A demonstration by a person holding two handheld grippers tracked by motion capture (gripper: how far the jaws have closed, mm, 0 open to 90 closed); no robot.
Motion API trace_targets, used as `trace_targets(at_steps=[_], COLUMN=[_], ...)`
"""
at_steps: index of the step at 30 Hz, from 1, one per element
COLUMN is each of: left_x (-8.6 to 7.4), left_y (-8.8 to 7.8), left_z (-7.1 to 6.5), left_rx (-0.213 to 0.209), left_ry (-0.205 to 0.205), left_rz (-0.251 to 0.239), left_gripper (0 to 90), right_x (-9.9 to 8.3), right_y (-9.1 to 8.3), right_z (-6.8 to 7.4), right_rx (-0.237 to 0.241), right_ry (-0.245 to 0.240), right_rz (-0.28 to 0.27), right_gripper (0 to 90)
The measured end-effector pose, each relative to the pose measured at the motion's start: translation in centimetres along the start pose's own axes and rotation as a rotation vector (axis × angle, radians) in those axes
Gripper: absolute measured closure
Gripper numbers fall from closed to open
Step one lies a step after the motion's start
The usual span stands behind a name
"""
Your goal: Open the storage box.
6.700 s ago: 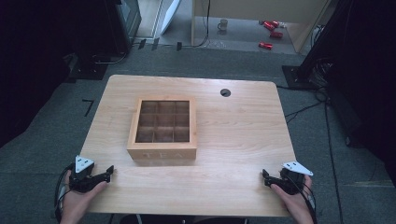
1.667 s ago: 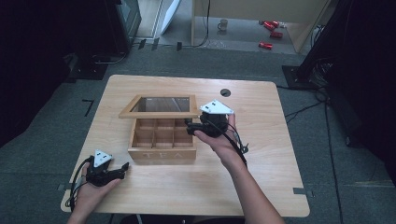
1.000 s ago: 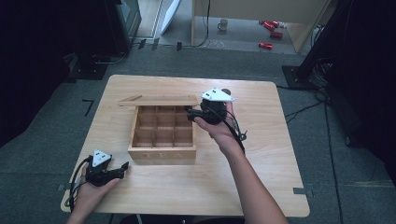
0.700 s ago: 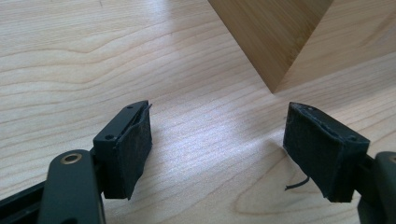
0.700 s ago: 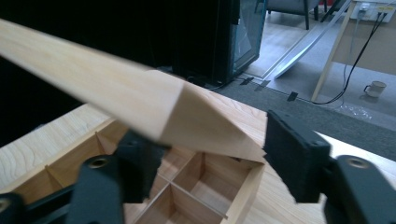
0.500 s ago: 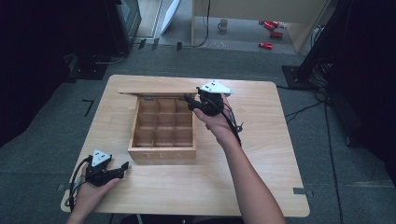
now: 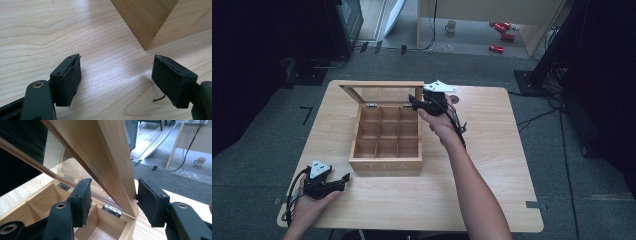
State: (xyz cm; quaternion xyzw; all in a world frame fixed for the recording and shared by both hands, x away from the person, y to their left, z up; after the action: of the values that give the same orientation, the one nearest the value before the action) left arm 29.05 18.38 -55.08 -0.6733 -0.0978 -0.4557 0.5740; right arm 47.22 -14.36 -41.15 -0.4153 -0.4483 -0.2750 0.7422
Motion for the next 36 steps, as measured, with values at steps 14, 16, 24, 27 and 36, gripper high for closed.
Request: trace_targets(at_steps=[14, 16, 24, 27, 36], left_x=[0.1, 0.1, 0.1, 0.1, 0.1], left_y=[0.0, 0.1, 0.1, 0.1, 0.1], left_z=[0.0, 0.0, 0.0, 0.0, 0.0], left_rx=[-0.008, -0.007, -0.005, -0.006, -0.008], left_ry=[-0.008, -0.008, -0.004, -0.005, -0.004], left_rz=[-0.002, -0.003, -0.001, -0.002, -0.002], left_gripper=[24.4, 24.4, 24.8, 24.8, 24.8], right_x=[0.4, 0.6, 1.0, 1.2, 1.6], right_y=[3.2, 3.8, 5.2, 5.8, 6.8], right_z=[-2.2, -2.7, -3.4, -3.6, -3.8], right_rx=[0.001, -0.016, -0.065, -0.086, -0.128], right_ry=[0.07, 0.067, 0.083, 0.109, 0.164], right_rz=[-0.068, -0.082, -0.077, -0.068, -0.038], right_gripper=[56.8, 61.6, 66.7, 66.9, 66.9])
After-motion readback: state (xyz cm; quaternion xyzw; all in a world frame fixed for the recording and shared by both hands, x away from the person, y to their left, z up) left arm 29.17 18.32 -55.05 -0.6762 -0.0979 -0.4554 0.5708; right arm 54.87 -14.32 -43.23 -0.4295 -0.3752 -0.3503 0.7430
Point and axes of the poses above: each handheld gripper's, and its own axes: y roughly forward along the jaws, x roughly out of its top, z roughly to its left, the point moved 5 cm from there along y, roughly forward along the jaws, and after that the axes turned 9 degrees about y, right-handed, at the moved point
